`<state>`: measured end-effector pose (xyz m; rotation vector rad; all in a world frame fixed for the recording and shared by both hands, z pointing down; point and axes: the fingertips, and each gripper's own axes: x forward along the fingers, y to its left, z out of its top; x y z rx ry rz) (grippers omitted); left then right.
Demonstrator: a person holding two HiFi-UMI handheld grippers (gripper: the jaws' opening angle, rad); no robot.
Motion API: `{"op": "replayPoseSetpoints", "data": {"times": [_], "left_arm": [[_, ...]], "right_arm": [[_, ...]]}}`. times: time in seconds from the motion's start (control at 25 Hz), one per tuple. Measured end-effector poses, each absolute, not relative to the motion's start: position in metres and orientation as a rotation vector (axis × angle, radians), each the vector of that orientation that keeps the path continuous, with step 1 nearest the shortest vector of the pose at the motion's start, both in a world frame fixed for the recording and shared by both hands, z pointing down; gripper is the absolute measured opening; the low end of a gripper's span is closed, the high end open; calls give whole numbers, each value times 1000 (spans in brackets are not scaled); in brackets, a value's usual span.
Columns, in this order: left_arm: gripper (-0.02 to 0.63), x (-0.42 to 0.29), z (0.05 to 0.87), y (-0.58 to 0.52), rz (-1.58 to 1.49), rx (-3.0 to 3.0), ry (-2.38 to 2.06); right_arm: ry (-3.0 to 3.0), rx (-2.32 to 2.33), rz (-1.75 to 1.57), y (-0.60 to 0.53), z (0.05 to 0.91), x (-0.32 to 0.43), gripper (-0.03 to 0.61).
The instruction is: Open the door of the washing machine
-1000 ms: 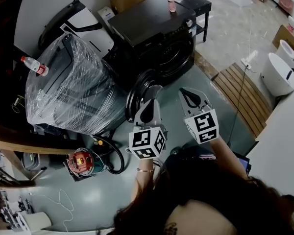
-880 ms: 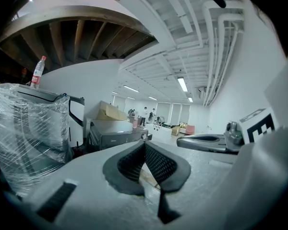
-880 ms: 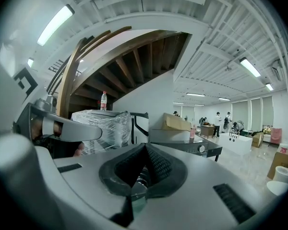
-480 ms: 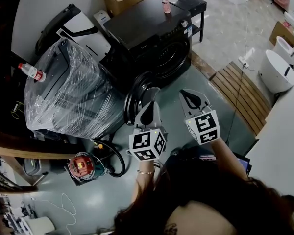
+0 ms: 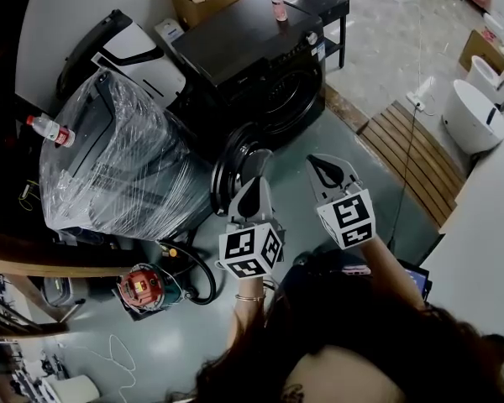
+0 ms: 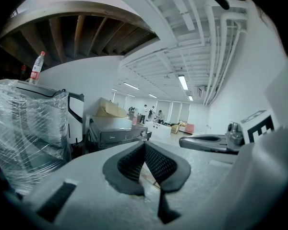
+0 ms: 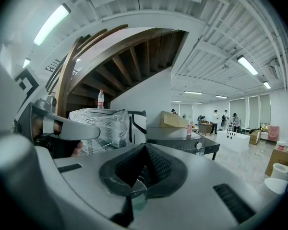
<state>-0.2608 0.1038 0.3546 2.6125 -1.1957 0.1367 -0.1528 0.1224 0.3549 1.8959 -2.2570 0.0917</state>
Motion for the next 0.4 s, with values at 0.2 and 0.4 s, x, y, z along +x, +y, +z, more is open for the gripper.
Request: {"op": "replayPoseSetpoints", "data": {"times": [0.2,0.4], "left_arm": [[14,-259,358,103,144,2607,-1190],[14,-260,361,102,152,2605,-1191]], "right_arm": [[-2253,1898,108,122,359,-150,-2],[-2257,1904,109,122,360,-151,-2]]}}
